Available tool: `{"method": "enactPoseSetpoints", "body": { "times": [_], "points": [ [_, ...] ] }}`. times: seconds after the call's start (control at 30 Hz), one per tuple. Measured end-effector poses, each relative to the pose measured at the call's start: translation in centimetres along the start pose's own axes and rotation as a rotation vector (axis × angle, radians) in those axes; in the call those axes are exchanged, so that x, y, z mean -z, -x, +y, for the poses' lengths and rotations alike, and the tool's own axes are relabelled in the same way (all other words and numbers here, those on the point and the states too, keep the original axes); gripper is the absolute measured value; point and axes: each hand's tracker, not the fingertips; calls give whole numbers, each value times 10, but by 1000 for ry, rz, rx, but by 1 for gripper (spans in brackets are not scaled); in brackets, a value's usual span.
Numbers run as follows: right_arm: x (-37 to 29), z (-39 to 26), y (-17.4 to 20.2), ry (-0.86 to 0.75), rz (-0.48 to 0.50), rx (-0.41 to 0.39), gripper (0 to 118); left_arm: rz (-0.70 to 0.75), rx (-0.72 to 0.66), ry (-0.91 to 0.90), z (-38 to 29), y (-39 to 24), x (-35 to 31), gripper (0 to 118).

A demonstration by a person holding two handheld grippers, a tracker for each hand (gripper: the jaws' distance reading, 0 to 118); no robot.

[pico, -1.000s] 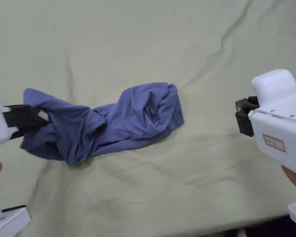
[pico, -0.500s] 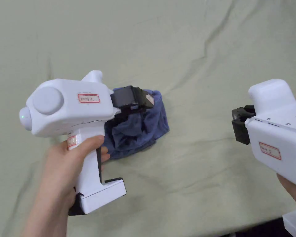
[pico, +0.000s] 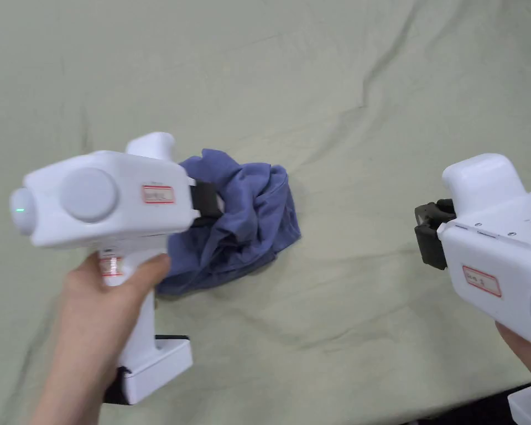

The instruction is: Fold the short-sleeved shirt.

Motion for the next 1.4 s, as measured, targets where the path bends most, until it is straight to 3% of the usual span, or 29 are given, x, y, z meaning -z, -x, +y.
{"method": "enactPoseSetpoints", "body": {
  "times": [0.1, 0.37, 0.57, 0.73, 0.87, 1.0, 1.1, 1.13, 1.17, 1.2, 1.23, 1.3, 1.4],
  "points": [
    [4, -3, -1, 22, -16, -7, 3, 79, 116, 34, -6, -32, 33, 0],
    [2, 1, 6, 27, -7, -8, 3, -28, 200, 66, 2, -72, 53, 0],
    [-8, 26, 29, -20, 31, -76, 3, -77, 124, -102, -14, -39, -43, 0],
    [-7, 68, 74, -102, 131, -172, 3, 177, 44, -301, -39, 22, -151, 0],
    [24, 95, 117, -95, 193, -243, 3, 285, -39, -307, -54, 64, -174, 0],
    [91, 97, 145, 20, 260, -251, 3, 216, -112, -269, -62, 94, -157, 0],
    [149, 84, 147, 114, 178, -276, 3, 74, -186, -254, -62, 112, -133, 0],
    [151, 83, 143, 79, 194, -267, 3, 4, -221, -264, -61, 114, -124, 0],
    [146, 87, 137, 35, 209, -233, 3, -91, -273, -278, -60, 124, -113, 27],
    [142, 93, 130, 68, 239, -188, 3, -159, -318, -272, -57, 134, -99, 76],
    [141, 95, 125, 89, 267, -160, 3, -197, -355, -248, -55, 140, -87, 113],
    [143, 92, 117, 82, 304, -140, 3, -284, -421, -262, -50, 151, -67, 118],
    [139, 89, 112, 67, 323, -122, 3, -273, -396, -229, -38, 144, -45, 118]
  ]
}}
